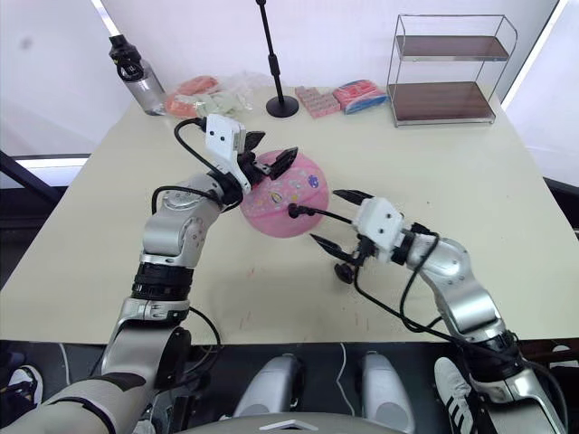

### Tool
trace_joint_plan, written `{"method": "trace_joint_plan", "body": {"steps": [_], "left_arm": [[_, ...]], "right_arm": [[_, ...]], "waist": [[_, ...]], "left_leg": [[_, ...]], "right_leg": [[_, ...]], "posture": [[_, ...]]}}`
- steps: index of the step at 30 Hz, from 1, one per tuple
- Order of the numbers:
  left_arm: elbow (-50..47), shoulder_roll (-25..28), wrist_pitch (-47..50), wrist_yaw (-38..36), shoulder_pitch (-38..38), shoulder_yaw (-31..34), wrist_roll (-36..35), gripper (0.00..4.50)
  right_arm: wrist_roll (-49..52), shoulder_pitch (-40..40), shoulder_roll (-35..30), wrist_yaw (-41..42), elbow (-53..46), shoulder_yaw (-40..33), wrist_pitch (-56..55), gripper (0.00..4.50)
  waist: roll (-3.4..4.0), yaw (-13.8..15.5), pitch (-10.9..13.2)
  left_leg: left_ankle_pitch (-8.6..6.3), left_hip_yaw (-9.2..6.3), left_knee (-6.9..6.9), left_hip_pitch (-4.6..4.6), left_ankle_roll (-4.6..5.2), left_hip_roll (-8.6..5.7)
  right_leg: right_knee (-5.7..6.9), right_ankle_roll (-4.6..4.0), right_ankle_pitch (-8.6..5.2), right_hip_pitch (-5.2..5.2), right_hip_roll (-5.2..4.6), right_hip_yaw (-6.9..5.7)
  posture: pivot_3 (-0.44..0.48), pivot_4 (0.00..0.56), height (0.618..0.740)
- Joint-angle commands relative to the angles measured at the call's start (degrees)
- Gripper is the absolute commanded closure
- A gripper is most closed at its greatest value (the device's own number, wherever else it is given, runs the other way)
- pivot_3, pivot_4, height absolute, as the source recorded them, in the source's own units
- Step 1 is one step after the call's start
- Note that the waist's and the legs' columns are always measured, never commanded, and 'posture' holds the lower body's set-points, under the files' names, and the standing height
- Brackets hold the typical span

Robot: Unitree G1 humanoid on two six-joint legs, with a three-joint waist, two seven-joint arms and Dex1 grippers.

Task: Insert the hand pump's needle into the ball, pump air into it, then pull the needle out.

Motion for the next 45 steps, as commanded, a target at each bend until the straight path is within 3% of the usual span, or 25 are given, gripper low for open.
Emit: {"method": "trace_joint_plan", "body": {"steps": [1,6,14,17,19,20,25,31,45], "left_arm": [[3.2,-1.7,1.1,1.9,1.5,-0.3,1.0,0.00],[3.1,-3.0,1.2,3.5,1.8,-0.3,1.8,0.00],[2.8,-4.0,1.6,4.3,2.1,-0.7,2.2,0.00],[2.8,-4.3,1.6,4.4,2.1,-0.7,2.3,0.00],[2.8,-4.5,1.6,4.5,2.1,-0.7,2.5,0.00],[2.6,-4.6,1.7,4.6,2.2,-0.7,2.5,0.00],[2.3,-5.0,1.8,4.8,2.5,-0.6,2.6,0.00],[2.2,-5.9,0.6,6.4,3.6,-0.7,3.5,0.00],[16.6,-10.3,-10.3,15.1,4.3,0.5,7.8,0.00]], "right_arm": [[-5.7,-4.2,0.9,-2.0,-0.4,2.8,1.5,0.08],[-15.5,-10.1,0.2,-3.1,1.9,7.2,3.3,0.08],[-22.7,-14.2,0.5,-1.7,2.7,10.6,4.1,0.08],[-23.8,-14.3,1.3,-1.9,3.0,10.8,4.3,0.85],[-24.6,-14.3,1.4,-1.7,3.4,11.1,3.5,1.72],[-25.3,-14.3,1.3,-1.6,3.6,11.4,3.3,1.92],[-26.1,-14.0,1.8,-1.5,4.5,11.5,2.3,4.38],[-24.6,-12.1,3.1,-2.8,4.4,9.7,1.0,4.45],[-12.3,-4.1,5.7,-1.9,-2.0,1.9,3.5,4.45]], "waist": [[-0.01,0.1,0.0],[-0.02,0.2,0.0],[-0.02,0.2,0.0],[-0.02,0.2,0.0],[-0.02,0.2,0.0],[-0.02,0.2,0.0],[-0.02,0.2,0.0],[-0.02,0.1,0.0],[0.16,1.7,-0.4]], "left_leg": [[0.01,-0.03,0.00,0.00,-0.01,0.00],[0.03,-0.07,0.03,0.00,-0.03,-0.02],[0.08,-0.14,0.04,0.00,-0.06,-0.03],[0.09,-0.16,0.04,0.00,-0.06,-0.03],[0.09,-0.16,0.04,0.00,-0.06,-0.04],[0.09,-0.17,0.04,0.00,-0.06,-0.04],[0.09,-0.18,0.03,0.02,-0.06,-0.05],[0.09,-0.19,0.03,0.03,-0.06,-0.04],[0.27,-0.64,0.01,0.01,0.24,-0.82]], "right_leg": [[0.00,0.00,0.00,0.01,0.00,-0.03],[0.00,0.00,0.00,0.05,-0.03,-0.07],[0.00,-0.01,0.01,0.08,-0.03,-0.15],[0.00,-0.02,0.01,0.10,-0.04,-0.17],[-0.01,-0.02,0.01,0.10,-0.05,-0.17],[-0.01,-0.02,0.01,0.11,-0.05,-0.17],[-0.02,-0.01,0.01,0.14,-0.06,-0.19],[-0.02,-0.01,0.01,0.14,-0.06,-0.20],[-0.14,0.10,-0.04,0.46,-0.81,-0.67]], "posture": [[0.000,0.150,0.740],[0.000,0.150,0.740],[0.000,0.150,0.740],[0.000,0.150,0.740],[0.000,0.150,0.740],[0.000,0.150,0.740],[0.000,0.150,0.740],[0.000,0.150,0.740],[0.000,0.150,0.740]]}}
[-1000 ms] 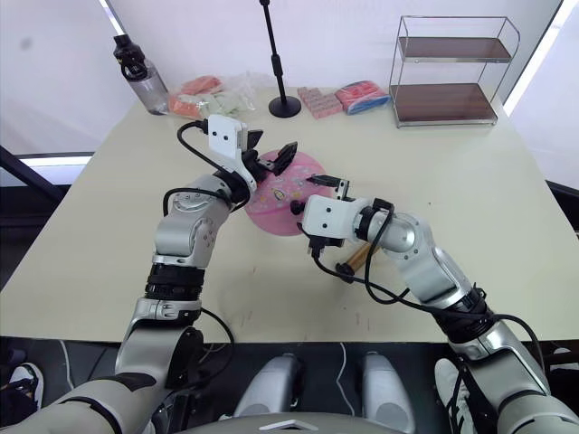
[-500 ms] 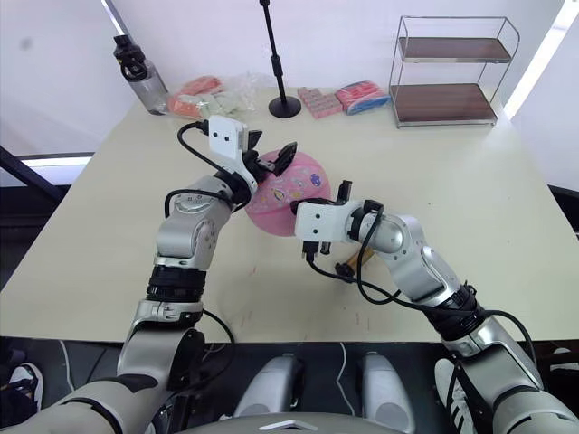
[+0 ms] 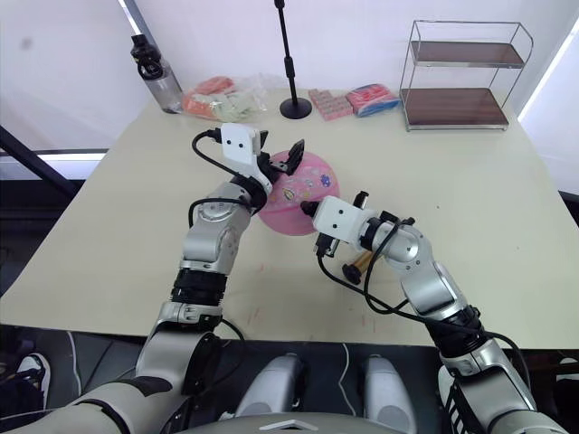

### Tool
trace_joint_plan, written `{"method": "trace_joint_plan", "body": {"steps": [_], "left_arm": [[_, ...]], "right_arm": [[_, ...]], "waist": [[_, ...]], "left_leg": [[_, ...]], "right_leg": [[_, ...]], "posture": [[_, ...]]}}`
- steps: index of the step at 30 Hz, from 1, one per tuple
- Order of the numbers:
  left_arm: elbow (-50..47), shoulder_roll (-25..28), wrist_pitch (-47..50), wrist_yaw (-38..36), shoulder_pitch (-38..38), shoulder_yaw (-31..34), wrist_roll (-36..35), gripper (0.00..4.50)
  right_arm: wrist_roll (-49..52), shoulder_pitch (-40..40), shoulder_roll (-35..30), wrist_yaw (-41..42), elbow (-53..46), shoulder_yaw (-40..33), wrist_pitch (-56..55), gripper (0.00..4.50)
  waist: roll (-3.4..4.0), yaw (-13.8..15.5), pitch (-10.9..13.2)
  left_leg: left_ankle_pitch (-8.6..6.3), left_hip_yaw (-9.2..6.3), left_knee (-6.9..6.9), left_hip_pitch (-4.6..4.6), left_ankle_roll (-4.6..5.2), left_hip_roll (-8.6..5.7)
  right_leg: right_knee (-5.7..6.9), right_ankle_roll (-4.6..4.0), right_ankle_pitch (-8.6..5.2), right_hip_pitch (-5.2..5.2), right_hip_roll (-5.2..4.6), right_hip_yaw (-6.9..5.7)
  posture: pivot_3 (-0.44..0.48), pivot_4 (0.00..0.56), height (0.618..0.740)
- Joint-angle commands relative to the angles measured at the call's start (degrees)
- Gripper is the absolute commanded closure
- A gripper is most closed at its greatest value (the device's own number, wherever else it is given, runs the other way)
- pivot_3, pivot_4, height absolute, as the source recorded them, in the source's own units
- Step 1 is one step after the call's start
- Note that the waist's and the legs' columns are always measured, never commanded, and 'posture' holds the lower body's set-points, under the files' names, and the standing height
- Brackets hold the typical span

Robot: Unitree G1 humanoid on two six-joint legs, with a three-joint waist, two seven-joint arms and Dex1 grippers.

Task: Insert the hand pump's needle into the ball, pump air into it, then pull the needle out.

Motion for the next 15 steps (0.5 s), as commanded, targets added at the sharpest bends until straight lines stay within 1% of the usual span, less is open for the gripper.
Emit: {"method": "trace_joint_plan", "body": {"steps": [1,5,10,15], "left_arm": [[10.3,0.0,1.6,2.7,3.2,-0.2,2.7,0.00],[12.3,-0.1,0.0,2.9,3.1,-1.4,3.9,0.00],[13.1,-0.3,-0.7,3.1,3.3,-1.7,4.1,0.00],[14.0,-0.4,-1.2,3.4,3.5,-2.0,4.4,0.00]], "right_arm": [[3.8,0.4,0.6,0.9,-7.8,-1.7,-0.6,4.45],[3.0,0.8,-0.3,0.4,-9.2,-1.8,-2.8,4.45],[4.2,1.6,-0.5,0.9,-11.5,-2.1,-2.1,4.45],[5.0,2.2,-1.4,0.9,-13.4,-3.4,-1.7,4.45]], "waist": [[0.07,0.0,-0.1],[0.27,0.0,-0.2],[0.45,0.2,-0.3],[0.48,0.4,-0.3]], "left_leg": [[0.01,-0.05,0.00,0.01,0.01,-0.04],[0.03,-0.35,-0.01,0.03,0.04,-0.12],[0.03,-0.79,-0.12,0.03,0.04,-0.16],[0.03,-0.96,-0.22,-0.01,0.04,-0.30]], "right_leg": [[-0.02,0.02,-0.01,0.05,-0.04,-0.06],[-0.29,0.06,-0.01,0.32,-0.12,-0.38],[-0.75,0.07,0.00,0.67,-0.14,-0.84],[-0.83,0.14,-0.05,0.69,-0.27,-0.98]], "posture": [[0.000,0.150,0.740],[0.000,0.150,0.740],[0.000,0.150,0.740],[0.000,0.150,0.740]]}}
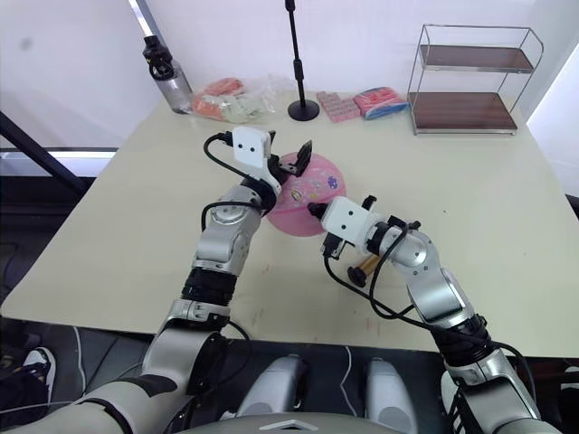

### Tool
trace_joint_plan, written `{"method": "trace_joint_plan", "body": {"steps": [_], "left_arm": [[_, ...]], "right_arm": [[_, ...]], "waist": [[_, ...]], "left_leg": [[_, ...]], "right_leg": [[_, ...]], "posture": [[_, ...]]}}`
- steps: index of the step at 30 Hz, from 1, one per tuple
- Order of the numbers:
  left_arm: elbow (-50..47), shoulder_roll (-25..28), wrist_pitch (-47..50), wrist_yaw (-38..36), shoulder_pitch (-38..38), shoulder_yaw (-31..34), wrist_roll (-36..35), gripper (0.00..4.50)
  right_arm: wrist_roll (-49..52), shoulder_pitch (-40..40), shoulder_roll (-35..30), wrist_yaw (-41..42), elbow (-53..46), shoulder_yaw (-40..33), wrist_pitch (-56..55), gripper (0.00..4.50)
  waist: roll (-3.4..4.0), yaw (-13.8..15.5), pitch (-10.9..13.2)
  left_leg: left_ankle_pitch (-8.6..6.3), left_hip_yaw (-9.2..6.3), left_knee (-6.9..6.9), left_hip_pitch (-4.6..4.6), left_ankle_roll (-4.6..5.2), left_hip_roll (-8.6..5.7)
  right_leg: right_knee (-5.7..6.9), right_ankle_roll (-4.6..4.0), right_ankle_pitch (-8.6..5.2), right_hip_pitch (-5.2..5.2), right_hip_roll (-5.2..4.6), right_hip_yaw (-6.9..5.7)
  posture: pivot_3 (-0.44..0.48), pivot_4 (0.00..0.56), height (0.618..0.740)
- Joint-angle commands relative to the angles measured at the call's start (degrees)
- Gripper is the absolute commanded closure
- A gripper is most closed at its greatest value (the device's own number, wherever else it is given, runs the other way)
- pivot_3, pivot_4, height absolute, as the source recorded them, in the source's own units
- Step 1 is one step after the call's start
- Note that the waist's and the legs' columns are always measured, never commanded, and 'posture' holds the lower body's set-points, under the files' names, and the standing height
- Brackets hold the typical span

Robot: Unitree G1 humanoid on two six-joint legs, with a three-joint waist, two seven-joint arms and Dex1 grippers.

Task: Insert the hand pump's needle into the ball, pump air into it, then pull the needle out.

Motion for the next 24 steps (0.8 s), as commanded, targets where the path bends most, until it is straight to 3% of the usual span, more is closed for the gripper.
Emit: {"method": "trace_joint_plan", "body": {"steps": [1,12,18,24], "left_arm": [[10.8,0.6,3.7,2.5,4.1,-0.1,2.8,0.00],[11.7,0.6,3.2,3.3,4.5,-0.3,3.0,0.00],[11.2,0.4,2.9,2.9,4.9,-0.3,2.7,0.00],[9.2,0.4,2.9,1.6,4.2,0.0,1.8,0.00]], "right_arm": [[3.7,-0.3,-0.4,1.3,-10.3,-2.1,-3.1,4.45],[5.6,0.7,-2.7,2.1,-13.4,-3.2,-2.5,4.45],[6.6,2.1,-4.3,2.6,-14.2,-3.9,-2.5,4.45],[5.5,4.4,-6.2,1.6,-11.1,-4.5,-4.6,4.45]], "waist": [[0.00,0.1,0.0],[0.19,-0.7,-0.4],[0.27,-1.6,-0.7],[0.39,-1.9,-0.8]], "left_leg": [[0.00,-0.02,-0.01,0.00,0.00,-0.03],[0.00,-0.28,-0.07,0.03,0.01,-0.32],[-0.12,-0.45,-0.25,1.30,-0.16,-0.27],[-0.04,-0.59,-0.29,1.32,-0.09,-0.25]], "right_leg": [[0.00,0.01,-0.01,0.00,-0.02,-0.01],[0.01,0.34,-0.21,0.04,-0.28,-0.04],[0.00,0.33,-0.49,1.06,-0.28,0.02],[0.00,0.47,-0.42,1.05,-0.39,0.01]], "posture": [[0.000,0.150,0.740],[0.000,0.150,0.740],[0.000,0.150,0.740],[0.000,0.150,0.740]]}}
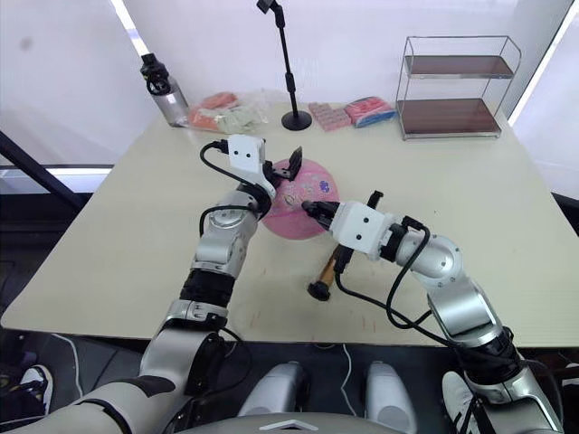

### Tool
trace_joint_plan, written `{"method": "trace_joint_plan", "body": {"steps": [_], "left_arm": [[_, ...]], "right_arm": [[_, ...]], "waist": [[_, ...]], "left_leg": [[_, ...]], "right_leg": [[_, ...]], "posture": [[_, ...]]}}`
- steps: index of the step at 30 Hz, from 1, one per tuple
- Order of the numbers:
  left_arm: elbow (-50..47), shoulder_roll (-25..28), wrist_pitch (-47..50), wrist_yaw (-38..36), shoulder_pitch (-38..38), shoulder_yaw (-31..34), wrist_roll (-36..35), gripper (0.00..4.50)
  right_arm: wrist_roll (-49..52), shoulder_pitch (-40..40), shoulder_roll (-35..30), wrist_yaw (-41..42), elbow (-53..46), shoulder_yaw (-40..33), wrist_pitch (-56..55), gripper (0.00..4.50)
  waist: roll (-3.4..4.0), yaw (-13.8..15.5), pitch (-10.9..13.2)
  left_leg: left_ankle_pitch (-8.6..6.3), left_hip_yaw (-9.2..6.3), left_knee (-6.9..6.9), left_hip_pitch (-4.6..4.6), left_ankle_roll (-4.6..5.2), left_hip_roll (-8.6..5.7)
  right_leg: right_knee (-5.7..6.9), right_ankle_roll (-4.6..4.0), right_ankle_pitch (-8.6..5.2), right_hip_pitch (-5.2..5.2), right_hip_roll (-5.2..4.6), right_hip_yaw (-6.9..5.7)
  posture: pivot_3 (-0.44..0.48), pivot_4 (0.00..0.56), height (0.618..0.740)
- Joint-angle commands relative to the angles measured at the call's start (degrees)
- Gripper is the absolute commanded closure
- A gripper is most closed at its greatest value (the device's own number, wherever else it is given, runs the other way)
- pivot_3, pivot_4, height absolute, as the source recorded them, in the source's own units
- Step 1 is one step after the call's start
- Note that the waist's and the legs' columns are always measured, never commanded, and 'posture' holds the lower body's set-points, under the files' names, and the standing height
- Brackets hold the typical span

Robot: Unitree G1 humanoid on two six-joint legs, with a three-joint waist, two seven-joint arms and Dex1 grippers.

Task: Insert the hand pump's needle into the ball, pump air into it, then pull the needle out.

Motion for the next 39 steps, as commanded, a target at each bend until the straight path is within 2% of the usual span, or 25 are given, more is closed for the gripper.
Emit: {"method": "trace_joint_plan", "body": {"steps": [1,7,16,18,20,26,34,35,39], "left_arm": [[5.1,-0.1,4.1,-1.3,3.3,-0.8,0.7,0.00],[1.2,-0.1,4.8,-3.9,2.0,-0.1,-1.1,0.00],[-8.8,1.4,8.6,-9.2,0.3,0.3,-4.2,0.00],[-10.6,1.5,9.3,-10.1,0.6,0.3,-4.9,0.00],[-11.9,1.7,10.0,-10.2,1.1,0.3,-5.1,0.00],[-17.2,2.9,11.5,-13.1,2.9,0.5,-7.1,0.00],[-24.2,6.2,11.9,-17.3,3.2,1.9,-10.2,0.00],[-25.5,7.2,11.7,-18.7,2.9,2.3,-11.2,0.00],[-30.9,11.5,13.6,-25.3,3.3,3.5,-16.4,0.00]], "right_arm": [[-0.9,1.1,-1.5,-1.2,1.7,-2.4,-3.6,4.45],[-1.1,2.1,-3.9,-2.2,6.7,-5.2,-9.3,4.45],[3.9,2.5,-5.7,-2.7,14.4,-13.7,-14.5,4.45],[6.0,1.7,-5.5,-2.5,15.6,-15.5,-14.7,4.45],[6.7,1.2,-5.6,-2.4,16.2,-16.1,-15.0,4.45],[7.8,0.4,-5.0,-3.0,17.8,-16.9,-14.8,4.45],[8.4,0.6,-4.4,-3.0,18.7,-16.9,-15.1,4.45],[8.6,0.3,-4.4,-3.1,19.1,-17.2,-15.1,4.45],[10.3,-0.4,-4.2,-4.2,19.8,-19.4,-13.9,4.45]], "waist": [[0.01,0.2,0.0],[-0.12,0.1,0.1],[-0.49,0.4,0.6],[-0.49,0.5,0.6],[-0.49,0.7,0.6],[-0.52,1.3,0.6],[-0.58,1.3,1.0],[-0.58,1.3,1.0],[-0.67,1.2,1.0]], "left_leg": [[0.07,-0.02,0.00,-0.03,0.10,-0.08],[0.07,-0.02,-0.05,-0.29,0.12,-0.20],[0.10,-0.04,-0.62,-0.50,0.14,-0.23],[0.22,-0.04,-0.69,-0.95,0.00,-0.23],[0.33,-0.10,-0.70,-1.39,-0.17,-0.23],[0.33,-0.08,-0.83,-1.43,-0.17,-0.28],[0.33,-0.04,-0.90,-1.80,-0.17,-0.38],[0.34,-0.01,-0.85,-2.25,-0.18,-0.38],[0.35,0.08,-0.86,-2.41,-0.19,-0.30]], "right_leg": [[-0.02,0.10,0.05,0.00,0.00,-0.03],[-0.15,0.21,0.02,-0.15,-0.12,0.00],[-0.50,0.21,0.00,-0.42,-0.13,0.03],[-0.50,0.17,0.03,-0.88,-0.14,0.07],[-0.49,-0.08,0.18,-1.28,-0.14,0.01],[-0.69,-0.08,0.18,-1.28,-0.19,0.01],[-0.84,-0.09,0.18,-1.69,-0.18,0.07],[-0.79,-0.10,0.20,-2.16,-0.18,0.11],[-0.79,-0.10,0.20,-2.34,-0.20,0.17]], "posture": [[0.000,0.150,0.740],[0.000,0.150,0.740],[0.000,0.150,0.740],[0.000,0.150,0.740],[0.000,0.150,0.740],[0.000,0.150,0.740],[0.000,0.150,0.740],[0.000,0.150,0.740],[0.000,0.150,0.740]]}}
